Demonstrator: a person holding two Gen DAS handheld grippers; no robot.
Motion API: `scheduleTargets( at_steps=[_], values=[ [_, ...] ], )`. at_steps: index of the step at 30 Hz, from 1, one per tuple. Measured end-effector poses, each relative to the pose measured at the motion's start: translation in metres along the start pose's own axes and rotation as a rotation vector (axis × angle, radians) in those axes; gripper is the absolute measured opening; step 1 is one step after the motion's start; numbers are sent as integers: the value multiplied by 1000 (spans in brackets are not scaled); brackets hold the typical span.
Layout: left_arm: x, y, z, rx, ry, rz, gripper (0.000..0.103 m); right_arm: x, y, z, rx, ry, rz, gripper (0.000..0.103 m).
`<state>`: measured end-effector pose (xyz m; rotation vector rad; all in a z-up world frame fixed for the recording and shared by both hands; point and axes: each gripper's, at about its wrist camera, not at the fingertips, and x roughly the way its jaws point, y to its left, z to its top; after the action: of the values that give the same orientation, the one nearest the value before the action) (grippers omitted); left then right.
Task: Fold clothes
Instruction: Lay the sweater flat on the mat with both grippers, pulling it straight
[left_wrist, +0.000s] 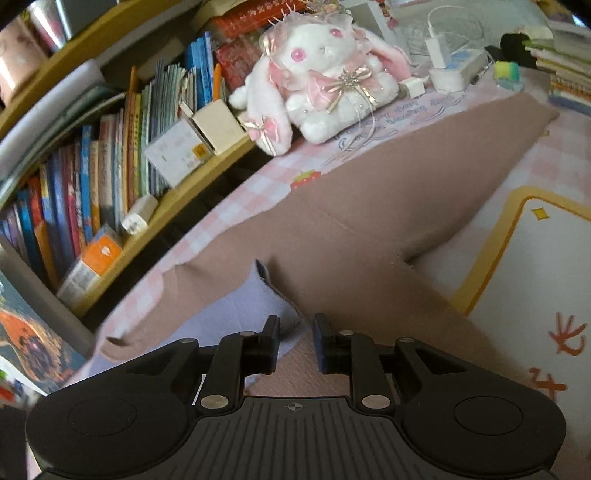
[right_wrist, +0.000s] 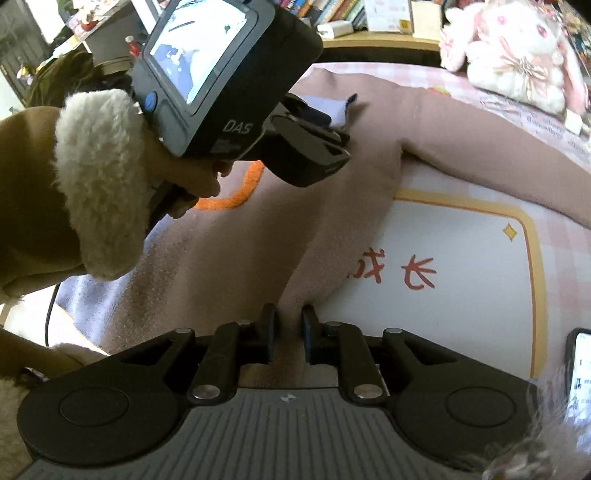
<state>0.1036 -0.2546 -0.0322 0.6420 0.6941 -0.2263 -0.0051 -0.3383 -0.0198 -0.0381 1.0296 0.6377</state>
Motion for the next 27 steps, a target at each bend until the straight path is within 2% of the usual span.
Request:
scheduleTargets(
  at_steps=[2, 3, 4, 5, 8, 12, 15, 18, 23, 27],
  values=[
    [3, 1, -1, 23, -6, 23, 17, 2, -3, 0, 16, 9, -3, 15],
    [3, 4, -1, 18, -14, 18, 8, 2, -4, 0, 24, 10, -4, 15],
    [3, 8, -2, 14, -21, 13, 4, 1, -4, 0, 35, 10, -4, 15],
    [2, 12, -2, 4, -33, 8, 4, 1, -3, -1, 41, 9, -9, 15],
    [-15, 40, -4, -116, -119, -4, 4, 0, -1, -2, 59, 8, -29, 17],
    [-54, 113, -25, -362, -217, -6, 4, 1, 4, -2, 86, 4, -66, 19],
    [-77, 176, -61, -511, -258, 59, 4, 2, 9, -1, 106, 1, -96, 20],
    [-91, 232, -101, -624, -248, 154, 4, 4, 16, -1, 119, -1, -130, 20],
    [-99, 312, -165, -687, -145, 356, 4, 6, 26, 0, 141, -4, -186, 26],
    [-105, 355, -210, -729, -71, 464, 4, 7, 31, 1, 162, -7, -227, 28]
  ],
)
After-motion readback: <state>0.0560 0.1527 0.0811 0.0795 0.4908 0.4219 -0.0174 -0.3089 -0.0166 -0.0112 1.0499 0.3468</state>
